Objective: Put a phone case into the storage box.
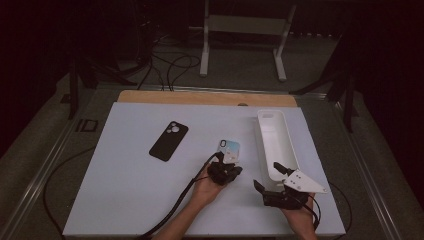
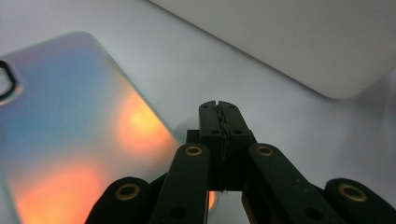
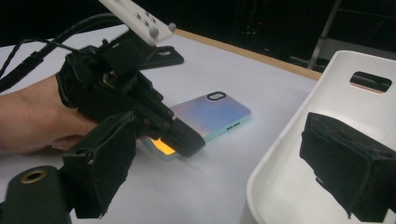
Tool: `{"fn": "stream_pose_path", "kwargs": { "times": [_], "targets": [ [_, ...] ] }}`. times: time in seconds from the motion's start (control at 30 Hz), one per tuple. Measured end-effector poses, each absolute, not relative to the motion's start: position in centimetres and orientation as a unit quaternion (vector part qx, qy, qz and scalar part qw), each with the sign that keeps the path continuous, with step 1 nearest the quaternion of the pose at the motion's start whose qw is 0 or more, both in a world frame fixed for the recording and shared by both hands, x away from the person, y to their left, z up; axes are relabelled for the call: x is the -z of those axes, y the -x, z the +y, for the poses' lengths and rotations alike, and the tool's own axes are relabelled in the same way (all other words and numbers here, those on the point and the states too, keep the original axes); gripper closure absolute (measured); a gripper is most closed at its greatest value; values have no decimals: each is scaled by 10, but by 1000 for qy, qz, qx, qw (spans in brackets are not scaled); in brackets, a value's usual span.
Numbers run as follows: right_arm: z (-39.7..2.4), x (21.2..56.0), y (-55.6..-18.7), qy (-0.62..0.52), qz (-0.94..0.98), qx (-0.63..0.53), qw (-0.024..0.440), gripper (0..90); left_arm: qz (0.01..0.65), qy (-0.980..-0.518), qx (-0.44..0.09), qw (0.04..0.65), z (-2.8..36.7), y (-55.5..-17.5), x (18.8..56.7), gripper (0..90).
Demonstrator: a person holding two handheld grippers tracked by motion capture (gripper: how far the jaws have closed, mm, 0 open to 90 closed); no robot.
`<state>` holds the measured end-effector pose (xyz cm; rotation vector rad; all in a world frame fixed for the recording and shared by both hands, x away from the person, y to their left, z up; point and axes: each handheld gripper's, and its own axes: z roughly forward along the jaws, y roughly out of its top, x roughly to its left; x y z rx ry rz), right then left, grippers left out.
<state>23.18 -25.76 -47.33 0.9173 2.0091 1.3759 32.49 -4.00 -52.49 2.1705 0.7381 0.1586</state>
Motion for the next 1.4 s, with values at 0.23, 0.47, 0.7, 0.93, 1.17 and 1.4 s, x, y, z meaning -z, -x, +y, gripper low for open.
{"fn": "stream_pose_path", "kwargs": {
  "times": [0.23,0.47,0.7,0.93,1.17,1.4],
  "targets": [
    [-257,474,-232,-339,746,-508,265,107,297,-870,-74,387,-44,-323,528,899],
    [-258,474,-232,-341,744,-509,267,107,319,-869,-96,366,-33,-327,525,898],
    [-258,475,-232,-342,745,-507,265,107,378,-845,-118,359,3,-345,525,897],
    [-257,475,-233,-340,747,-506,265,107,382,-836,-117,376,8,-345,524,846],
    [-260,475,-233,-341,746,-506,267,107,390,-788,-149,453,49,-328,489,738],
    [-259,474,-234,-339,746,-507,267,107,375,-756,-199,498,121,-291,467,554]
  ]
}}
